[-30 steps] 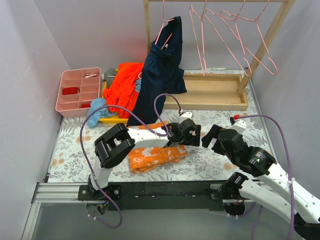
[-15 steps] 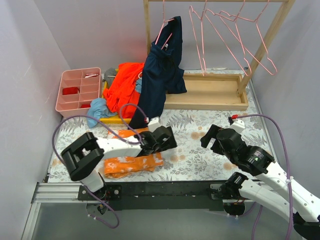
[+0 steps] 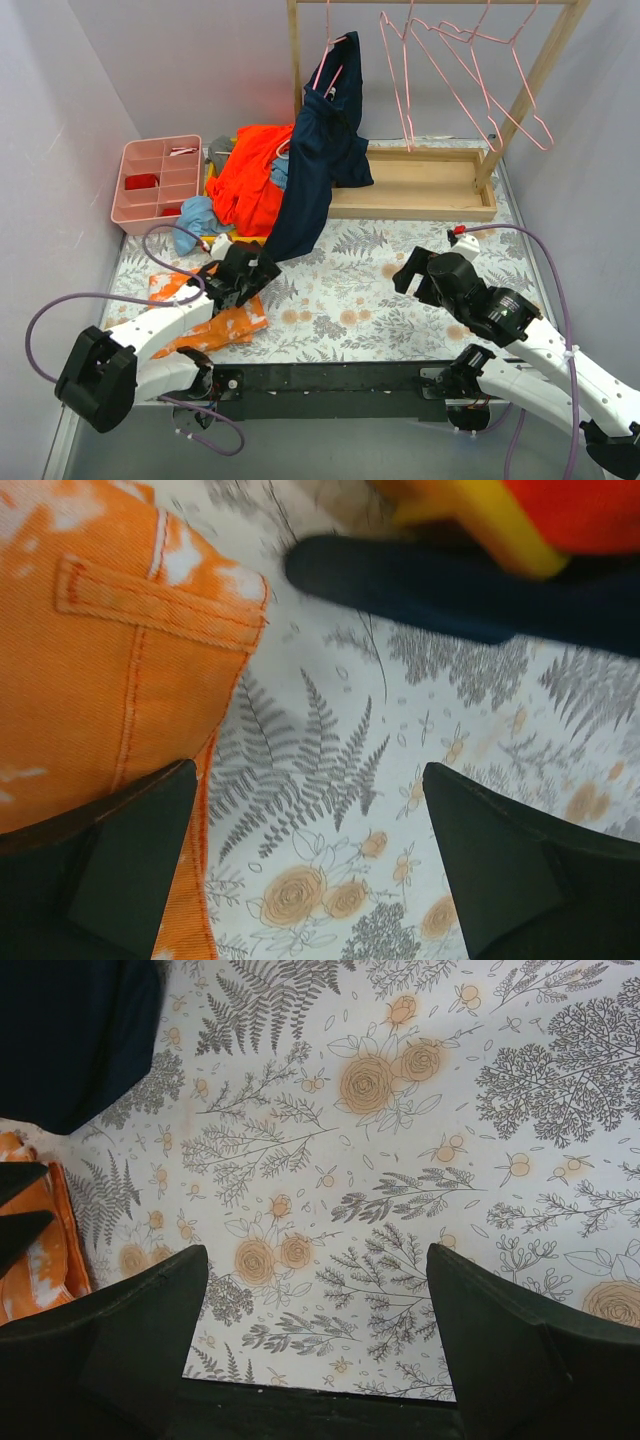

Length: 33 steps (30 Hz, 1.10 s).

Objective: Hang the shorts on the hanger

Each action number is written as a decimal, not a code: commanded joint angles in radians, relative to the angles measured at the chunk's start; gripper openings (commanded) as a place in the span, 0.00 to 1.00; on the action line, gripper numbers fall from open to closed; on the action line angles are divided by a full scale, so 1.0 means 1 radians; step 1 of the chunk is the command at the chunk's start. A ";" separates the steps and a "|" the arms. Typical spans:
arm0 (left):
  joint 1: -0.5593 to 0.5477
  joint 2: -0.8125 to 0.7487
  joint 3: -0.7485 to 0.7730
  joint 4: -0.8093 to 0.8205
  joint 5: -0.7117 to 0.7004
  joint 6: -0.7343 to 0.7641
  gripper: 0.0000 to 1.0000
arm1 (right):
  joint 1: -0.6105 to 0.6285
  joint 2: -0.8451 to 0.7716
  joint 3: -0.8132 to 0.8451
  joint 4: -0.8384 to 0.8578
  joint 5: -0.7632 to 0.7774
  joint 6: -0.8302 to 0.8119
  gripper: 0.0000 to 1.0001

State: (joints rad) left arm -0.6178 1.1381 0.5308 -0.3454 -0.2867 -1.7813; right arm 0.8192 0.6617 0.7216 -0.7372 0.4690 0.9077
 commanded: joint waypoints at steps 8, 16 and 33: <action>0.289 -0.047 0.124 -0.099 0.049 0.246 0.98 | -0.002 -0.037 -0.022 0.022 0.011 -0.020 0.98; 0.308 -0.084 0.294 -0.144 0.041 0.356 0.98 | -0.002 -0.027 -0.014 0.038 -0.004 -0.050 0.98; 0.383 0.719 1.192 -0.092 0.106 0.618 0.72 | -0.002 0.153 0.068 0.139 -0.115 -0.197 0.97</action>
State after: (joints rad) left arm -0.2375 1.7672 1.5967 -0.3973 -0.2344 -1.2446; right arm 0.8192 0.7940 0.7448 -0.6483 0.3855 0.7551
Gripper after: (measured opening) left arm 0.787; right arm 0.971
